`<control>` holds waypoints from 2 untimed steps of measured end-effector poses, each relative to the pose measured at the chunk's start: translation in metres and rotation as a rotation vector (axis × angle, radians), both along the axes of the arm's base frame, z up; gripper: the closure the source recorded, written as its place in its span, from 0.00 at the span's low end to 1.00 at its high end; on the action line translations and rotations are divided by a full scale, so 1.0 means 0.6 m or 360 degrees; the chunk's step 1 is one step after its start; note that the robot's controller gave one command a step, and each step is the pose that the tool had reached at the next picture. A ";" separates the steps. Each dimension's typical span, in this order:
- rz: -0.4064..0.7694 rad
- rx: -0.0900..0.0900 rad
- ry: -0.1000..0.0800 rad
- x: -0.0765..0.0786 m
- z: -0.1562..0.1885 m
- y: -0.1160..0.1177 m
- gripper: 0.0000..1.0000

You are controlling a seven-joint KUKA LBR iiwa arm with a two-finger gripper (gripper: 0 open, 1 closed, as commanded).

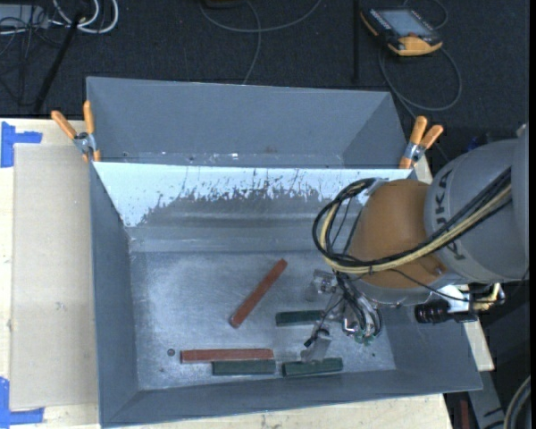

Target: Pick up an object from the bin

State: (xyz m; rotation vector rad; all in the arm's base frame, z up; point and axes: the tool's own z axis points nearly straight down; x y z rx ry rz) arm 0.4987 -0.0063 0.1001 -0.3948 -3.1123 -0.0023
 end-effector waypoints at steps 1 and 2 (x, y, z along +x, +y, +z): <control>-0.0198 -0.0003 -0.0007 0.001 0.016 0.011 0.00; -0.0358 -0.0003 0.0002 0.000 -0.053 0.000 0.00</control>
Offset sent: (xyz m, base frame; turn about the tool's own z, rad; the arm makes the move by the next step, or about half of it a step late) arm 0.0005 0.0064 0.0100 0.1264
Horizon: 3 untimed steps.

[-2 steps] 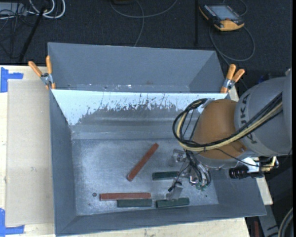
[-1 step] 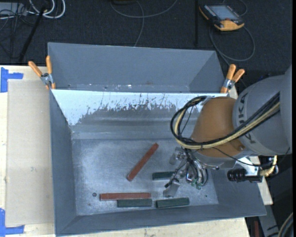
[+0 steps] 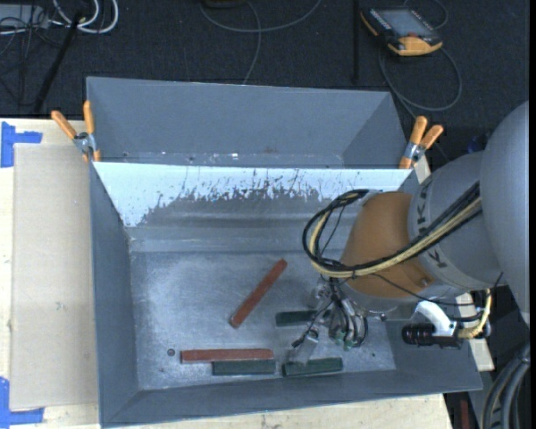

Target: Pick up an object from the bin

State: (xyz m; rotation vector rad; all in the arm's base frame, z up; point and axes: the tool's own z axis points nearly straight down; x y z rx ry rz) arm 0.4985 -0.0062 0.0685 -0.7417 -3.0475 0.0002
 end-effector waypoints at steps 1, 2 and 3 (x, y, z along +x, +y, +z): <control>0.0008 -0.0001 -0.0005 0.001 0.001 0.001 0.00; 0.0011 -0.0002 -0.0007 0.000 0.000 0.001 1.00; 0.0019 -0.0002 -0.0019 0.004 0.146 0.001 1.00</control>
Offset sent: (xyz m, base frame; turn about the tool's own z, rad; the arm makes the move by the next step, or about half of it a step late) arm 0.0000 0.0000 0.0000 0.0000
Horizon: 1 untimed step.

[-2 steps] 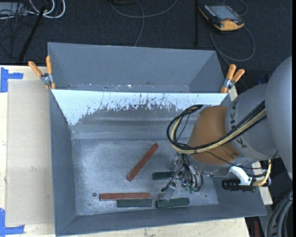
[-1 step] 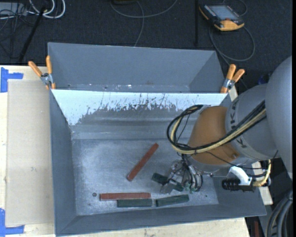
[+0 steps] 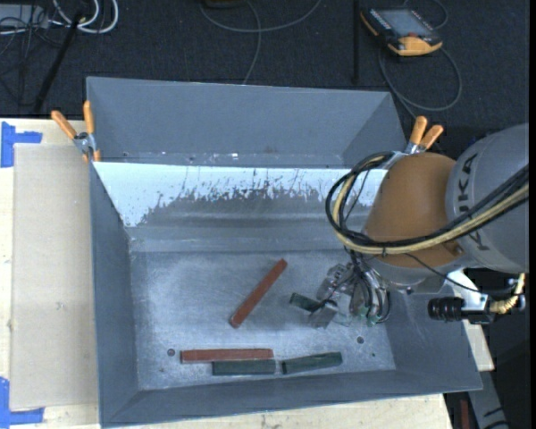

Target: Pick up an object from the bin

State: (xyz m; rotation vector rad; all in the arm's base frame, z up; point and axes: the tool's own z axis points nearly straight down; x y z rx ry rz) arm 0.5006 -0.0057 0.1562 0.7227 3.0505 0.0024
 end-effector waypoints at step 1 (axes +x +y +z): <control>0.0009 0.0000 0.0005 0.002 0.063 0.000 1.00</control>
Offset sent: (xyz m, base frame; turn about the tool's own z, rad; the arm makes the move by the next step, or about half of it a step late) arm 0.0000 -0.0001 0.0362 0.0000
